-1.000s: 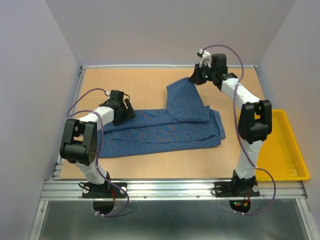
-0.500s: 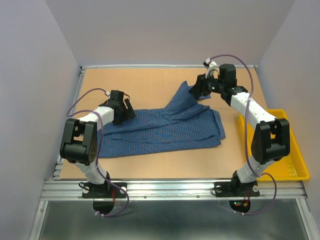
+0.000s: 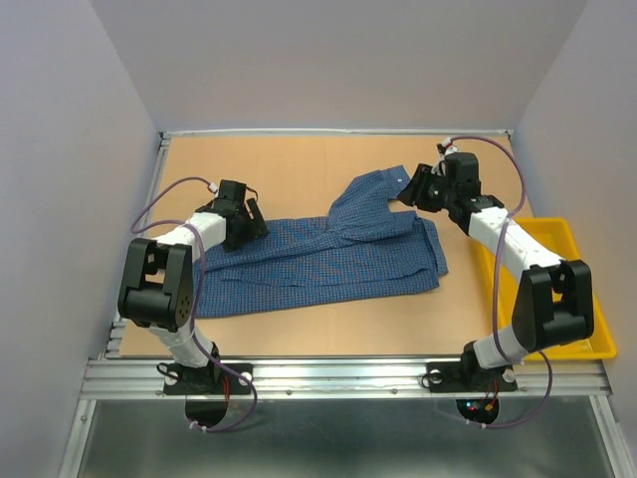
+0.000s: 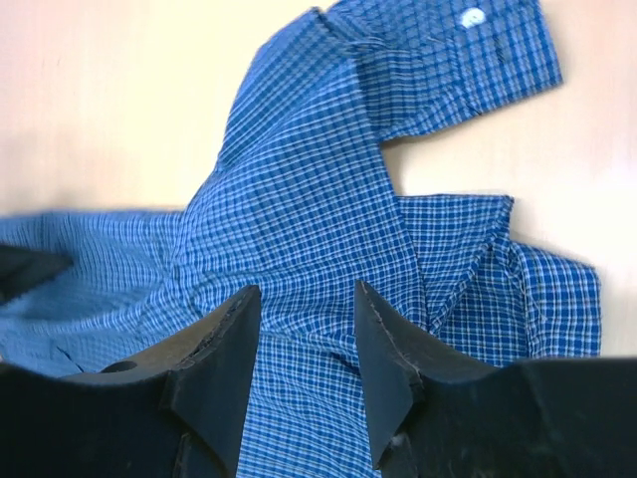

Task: Fold and stack the long sleeve shirts
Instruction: Fold the shirt

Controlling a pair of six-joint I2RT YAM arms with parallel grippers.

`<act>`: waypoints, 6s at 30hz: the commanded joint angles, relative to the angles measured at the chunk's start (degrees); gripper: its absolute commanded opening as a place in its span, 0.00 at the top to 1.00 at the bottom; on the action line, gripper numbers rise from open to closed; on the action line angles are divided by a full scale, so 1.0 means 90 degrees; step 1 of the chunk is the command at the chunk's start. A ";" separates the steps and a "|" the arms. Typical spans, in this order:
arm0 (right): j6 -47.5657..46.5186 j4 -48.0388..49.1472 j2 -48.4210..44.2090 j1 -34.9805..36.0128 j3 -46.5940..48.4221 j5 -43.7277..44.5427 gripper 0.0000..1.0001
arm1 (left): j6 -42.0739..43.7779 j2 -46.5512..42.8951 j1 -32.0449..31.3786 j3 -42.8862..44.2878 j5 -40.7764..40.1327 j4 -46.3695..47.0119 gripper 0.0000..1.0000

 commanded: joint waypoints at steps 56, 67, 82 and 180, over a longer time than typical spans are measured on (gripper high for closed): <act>0.0808 0.0225 0.3124 -0.0425 0.3258 0.1304 0.33 | 0.0576 -0.1730 0.0075 -0.0626 0.0028 -0.0030 0.14; 0.0233 0.0235 0.4826 -0.0181 0.4480 0.1440 0.33 | 0.0724 -0.1887 0.0075 -0.0919 -0.0031 0.0156 0.13; -0.0940 0.0264 0.5218 0.0268 0.4120 0.1802 0.93 | 0.0529 -0.1652 0.0075 -0.1114 -0.0099 0.0058 0.13; -0.2582 -0.0019 -0.1002 0.2678 0.1347 -0.0894 0.99 | 0.0216 -0.2315 0.0075 -0.0929 -0.0031 -0.0088 0.13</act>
